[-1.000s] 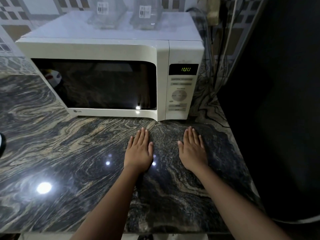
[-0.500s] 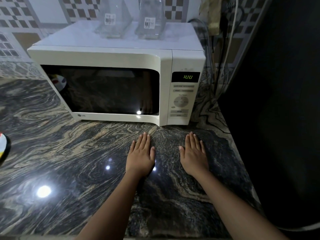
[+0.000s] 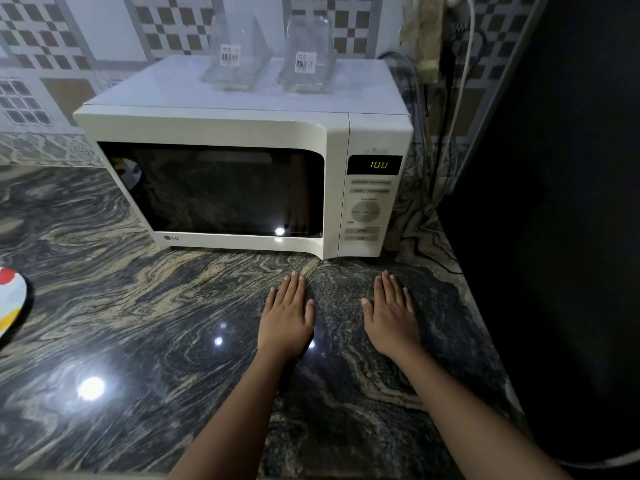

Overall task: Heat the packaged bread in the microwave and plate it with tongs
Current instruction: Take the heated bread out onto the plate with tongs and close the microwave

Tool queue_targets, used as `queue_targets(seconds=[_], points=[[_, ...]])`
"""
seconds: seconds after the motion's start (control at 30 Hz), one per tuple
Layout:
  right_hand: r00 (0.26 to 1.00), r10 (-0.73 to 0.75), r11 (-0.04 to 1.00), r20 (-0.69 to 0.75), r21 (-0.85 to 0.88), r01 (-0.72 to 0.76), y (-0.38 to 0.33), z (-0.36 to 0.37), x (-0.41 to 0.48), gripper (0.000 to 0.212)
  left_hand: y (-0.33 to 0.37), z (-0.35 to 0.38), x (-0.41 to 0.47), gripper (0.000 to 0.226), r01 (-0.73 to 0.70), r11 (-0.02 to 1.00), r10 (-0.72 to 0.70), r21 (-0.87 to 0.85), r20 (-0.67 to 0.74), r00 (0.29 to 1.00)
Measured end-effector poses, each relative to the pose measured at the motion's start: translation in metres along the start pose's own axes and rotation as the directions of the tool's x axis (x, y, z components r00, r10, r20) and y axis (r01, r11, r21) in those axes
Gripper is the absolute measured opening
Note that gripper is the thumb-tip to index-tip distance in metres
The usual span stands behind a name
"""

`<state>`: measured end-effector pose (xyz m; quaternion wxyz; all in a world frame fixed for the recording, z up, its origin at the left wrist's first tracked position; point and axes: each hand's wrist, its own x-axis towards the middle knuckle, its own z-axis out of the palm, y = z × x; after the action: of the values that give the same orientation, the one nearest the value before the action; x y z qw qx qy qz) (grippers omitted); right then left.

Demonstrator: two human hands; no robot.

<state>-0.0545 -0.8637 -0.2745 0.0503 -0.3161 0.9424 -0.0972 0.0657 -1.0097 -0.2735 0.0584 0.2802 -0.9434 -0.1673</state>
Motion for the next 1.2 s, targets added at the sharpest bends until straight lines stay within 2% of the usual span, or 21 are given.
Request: queue_targets(seconds=[0.23,0.33,0.37,0.47,0.67,0.73,0.8,0.83,0.9,1.03,1.1,1.2], points=[[1.0,0.002,1.0,-0.006,0.025,-0.002,0.001,0.0,0.001,0.063,0.0,0.0,-0.003,0.055,0.007,1.0,-0.007,0.013,0.022,1.0],[1.0,0.011,1.0,0.019,0.017,-0.011,-0.002,-0.002,-0.001,0.08,0.002,-0.002,-0.005,0.055,0.02,1.0,-0.021,0.018,0.04,0.999],[1.0,0.01,1.0,0.03,0.014,-0.01,-0.002,-0.003,-0.002,0.08,0.003,-0.002,-0.005,0.055,0.027,0.999,-0.028,0.021,0.047,0.998],[0.998,-0.023,0.999,0.062,0.038,0.021,-0.002,-0.011,-0.006,0.059,0.008,-0.009,-0.002,0.055,0.051,0.998,-0.053,0.027,0.091,0.994],[0.988,-0.087,0.992,0.125,0.102,0.074,-0.001,-0.037,-0.011,0.041,0.019,-0.031,0.011,0.057,0.094,0.994,-0.105,0.059,0.223,0.969],[0.982,-0.102,0.991,0.159,0.1,0.086,0.0,-0.044,-0.011,0.032,0.024,-0.041,0.016,0.049,0.117,0.993,-0.119,0.025,0.266,0.957],[0.979,-0.1,0.988,0.179,0.138,0.076,-0.001,-0.052,-0.011,0.014,0.03,-0.053,0.021,0.037,0.14,0.989,-0.12,-0.054,0.278,0.953],[0.981,-0.098,0.983,0.17,0.169,0.069,-0.003,-0.058,-0.012,0.013,0.033,-0.059,0.023,0.034,0.146,0.985,-0.119,-0.086,0.267,0.956],[0.991,-0.099,0.968,0.093,0.24,0.074,-0.004,-0.068,-0.009,0.022,0.039,-0.074,0.029,0.035,0.139,0.98,-0.11,-0.14,0.197,0.974],[0.969,-0.132,0.9,-0.211,0.384,0.207,-0.013,-0.105,0.004,0.019,0.058,-0.11,0.045,0.034,0.075,0.965,-0.078,-0.252,-0.003,0.997],[0.913,-0.145,0.883,-0.38,0.366,0.293,-0.021,-0.136,0.015,0.018,0.067,-0.13,0.054,0.029,0.054,0.943,-0.094,-0.33,-0.105,0.99],[0.785,-0.171,0.855,-0.596,0.305,0.418,-0.035,-0.185,0.031,0.018,0.08,-0.155,0.064,0.021,0.025,0.885,-0.133,-0.464,-0.2,0.971]])
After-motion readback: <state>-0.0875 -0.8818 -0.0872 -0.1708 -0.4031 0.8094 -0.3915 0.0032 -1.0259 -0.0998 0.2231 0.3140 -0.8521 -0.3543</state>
